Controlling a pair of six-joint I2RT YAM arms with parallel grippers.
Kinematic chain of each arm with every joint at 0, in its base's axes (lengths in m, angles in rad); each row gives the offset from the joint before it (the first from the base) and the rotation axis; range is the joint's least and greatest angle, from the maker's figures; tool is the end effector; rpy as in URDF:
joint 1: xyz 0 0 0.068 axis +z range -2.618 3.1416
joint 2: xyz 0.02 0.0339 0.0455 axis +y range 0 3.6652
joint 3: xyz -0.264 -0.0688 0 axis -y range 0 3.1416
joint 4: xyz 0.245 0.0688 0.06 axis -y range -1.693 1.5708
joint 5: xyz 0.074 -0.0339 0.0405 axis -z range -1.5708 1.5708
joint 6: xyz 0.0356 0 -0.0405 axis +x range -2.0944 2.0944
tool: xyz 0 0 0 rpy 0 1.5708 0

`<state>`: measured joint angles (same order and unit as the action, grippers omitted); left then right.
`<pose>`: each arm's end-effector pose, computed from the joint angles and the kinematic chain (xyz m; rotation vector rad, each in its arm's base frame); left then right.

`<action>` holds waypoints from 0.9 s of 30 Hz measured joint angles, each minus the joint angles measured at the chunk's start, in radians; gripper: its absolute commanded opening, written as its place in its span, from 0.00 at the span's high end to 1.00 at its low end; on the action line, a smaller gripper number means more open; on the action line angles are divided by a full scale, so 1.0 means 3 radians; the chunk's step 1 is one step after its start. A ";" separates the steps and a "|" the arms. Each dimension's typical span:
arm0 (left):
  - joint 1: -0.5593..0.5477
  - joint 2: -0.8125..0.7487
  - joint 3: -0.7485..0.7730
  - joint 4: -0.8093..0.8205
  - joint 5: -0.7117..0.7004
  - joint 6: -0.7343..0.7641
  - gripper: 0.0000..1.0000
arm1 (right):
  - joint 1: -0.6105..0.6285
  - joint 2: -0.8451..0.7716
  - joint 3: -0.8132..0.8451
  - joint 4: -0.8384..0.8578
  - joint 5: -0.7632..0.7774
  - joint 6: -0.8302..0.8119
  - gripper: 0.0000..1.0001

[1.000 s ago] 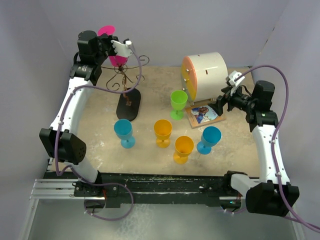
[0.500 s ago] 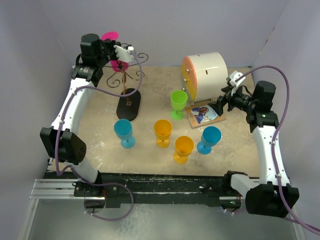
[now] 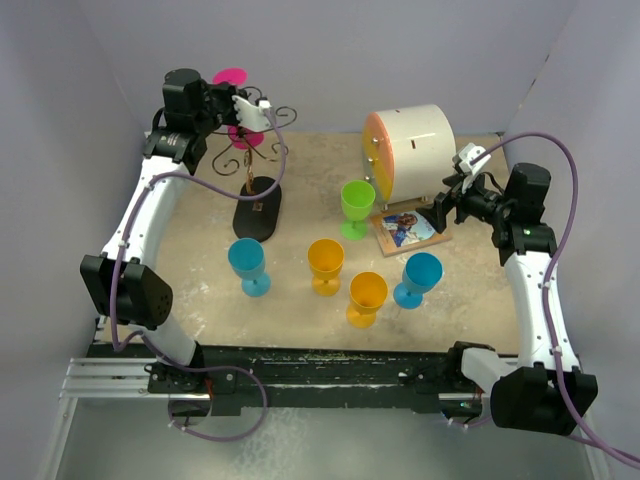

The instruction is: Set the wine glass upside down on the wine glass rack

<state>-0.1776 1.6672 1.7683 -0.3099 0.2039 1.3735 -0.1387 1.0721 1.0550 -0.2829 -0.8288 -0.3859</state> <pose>0.3822 -0.0759 0.4381 1.3821 1.1940 0.6764 0.2348 -0.0063 0.3722 -0.7576 1.6208 0.3976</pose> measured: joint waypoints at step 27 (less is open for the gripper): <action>-0.0032 0.0005 -0.0108 0.0003 0.0286 0.0038 1.00 | 0.0000 0.0014 -0.0003 0.0004 0.0005 0.0000 0.01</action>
<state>-0.1871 1.6688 1.7359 -0.3092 0.2897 1.3849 -0.1387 1.0763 1.0542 -0.2817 -0.8272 -0.3859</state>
